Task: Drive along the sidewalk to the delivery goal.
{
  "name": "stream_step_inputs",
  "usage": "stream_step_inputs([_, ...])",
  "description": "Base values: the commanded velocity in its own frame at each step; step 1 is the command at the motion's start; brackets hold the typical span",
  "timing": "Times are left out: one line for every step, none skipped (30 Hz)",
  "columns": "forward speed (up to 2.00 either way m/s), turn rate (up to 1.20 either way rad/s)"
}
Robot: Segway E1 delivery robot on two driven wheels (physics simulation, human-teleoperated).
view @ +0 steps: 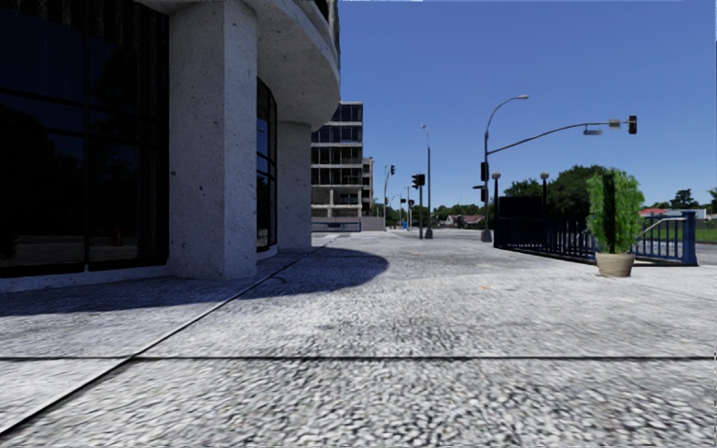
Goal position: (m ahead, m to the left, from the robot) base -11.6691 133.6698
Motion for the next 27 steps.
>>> stream_step_inputs([2.0, 0.0])
stream_step_inputs([2.0, 0.0])
stream_step_inputs([2.0, 0.0])
stream_step_inputs([2.0, 0.0])
stream_step_inputs([2.0, 0.0])
stream_step_inputs([2.0, 0.0])
stream_step_inputs([2.0, 0.0])
stream_step_inputs([2.0, 0.0])
stream_step_inputs([2.0, 0.0])
stream_step_inputs([2.0, 0.0])
stream_step_inputs([2.0, 0.0])
stream_step_inputs([2.0, 0.0])
stream_step_inputs([2.0, 0.0])
stream_step_inputs([2.0, 0.0])
stream_step_inputs([2.0, 0.0])
stream_step_inputs([2.0, 0.0])
stream_step_inputs([2.0, 0.0])
stream_step_inputs([2.0, 0.0])
stream_step_inputs([2.0, 0.0])
stream_step_inputs([2.0, 0.0])
stream_step_inputs([2.0, 0.0])
stream_step_inputs([2.0, 0.0])
stream_step_inputs([2.0, 0.0])
stream_step_inputs([2.0, 0.0])
stream_step_inputs([2.0, 0.0])
stream_step_inputs([2.0, 0.0])
stream_step_inputs([2.0, 0.0])
